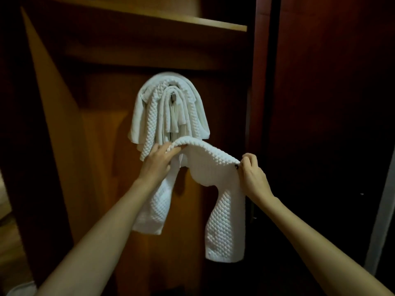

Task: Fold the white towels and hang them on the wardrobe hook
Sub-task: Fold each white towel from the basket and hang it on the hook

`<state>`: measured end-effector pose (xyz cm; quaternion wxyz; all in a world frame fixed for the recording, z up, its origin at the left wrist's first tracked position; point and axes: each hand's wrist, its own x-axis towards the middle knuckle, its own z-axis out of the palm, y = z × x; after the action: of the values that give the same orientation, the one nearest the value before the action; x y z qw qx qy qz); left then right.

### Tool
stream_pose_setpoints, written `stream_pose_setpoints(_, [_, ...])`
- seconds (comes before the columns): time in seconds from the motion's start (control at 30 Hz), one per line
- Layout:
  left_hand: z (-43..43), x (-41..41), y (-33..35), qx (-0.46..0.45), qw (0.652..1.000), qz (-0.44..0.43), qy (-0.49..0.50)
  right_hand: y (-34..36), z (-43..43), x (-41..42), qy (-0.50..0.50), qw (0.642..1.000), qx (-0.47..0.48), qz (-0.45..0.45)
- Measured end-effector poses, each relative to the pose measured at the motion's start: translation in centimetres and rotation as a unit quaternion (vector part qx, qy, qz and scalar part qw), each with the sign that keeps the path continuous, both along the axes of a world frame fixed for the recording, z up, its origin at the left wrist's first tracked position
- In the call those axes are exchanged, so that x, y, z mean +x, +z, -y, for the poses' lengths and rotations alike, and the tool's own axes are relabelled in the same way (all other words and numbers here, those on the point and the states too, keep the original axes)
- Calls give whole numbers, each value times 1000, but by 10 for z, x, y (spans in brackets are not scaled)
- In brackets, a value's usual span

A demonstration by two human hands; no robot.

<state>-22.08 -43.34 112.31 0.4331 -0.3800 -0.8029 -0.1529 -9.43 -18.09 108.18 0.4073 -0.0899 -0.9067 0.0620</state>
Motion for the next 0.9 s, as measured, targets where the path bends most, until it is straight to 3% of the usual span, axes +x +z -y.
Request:
stream_pose_setpoints(0.13, [3, -13, 42, -31, 999, -18, 16, -4, 8, -24, 96, 990, -106, -10])
stream_pose_setpoints(0.2, [2, -16, 59, -45, 998, -33, 18, -5, 8, -36, 140, 988, -55, 17])
stream_pose_setpoints(0.3, [1, -21, 76, -52, 997, -60, 17, -3, 10, -46, 120, 986, 116, 25])
stream_pose_setpoints(0.5, [12, -31, 113, -23, 995, -86, 42, 35, 32, -78, 120, 987, 41, -94])
stream_pose_setpoints(0.67, [40, -54, 139, -65, 978, -148, 133, 93, 19, -109, 81, 991, 11, -106])
stream_pose_setpoints(0.8, [57, -77, 152, -132, 955, -190, 186, 142, 4, -128, -30, 979, 144, -140])
stream_pose_setpoints(0.9, [67, -95, 166, -133, 948, -252, 141, 166, 1, -148, -23, 984, 91, -153])
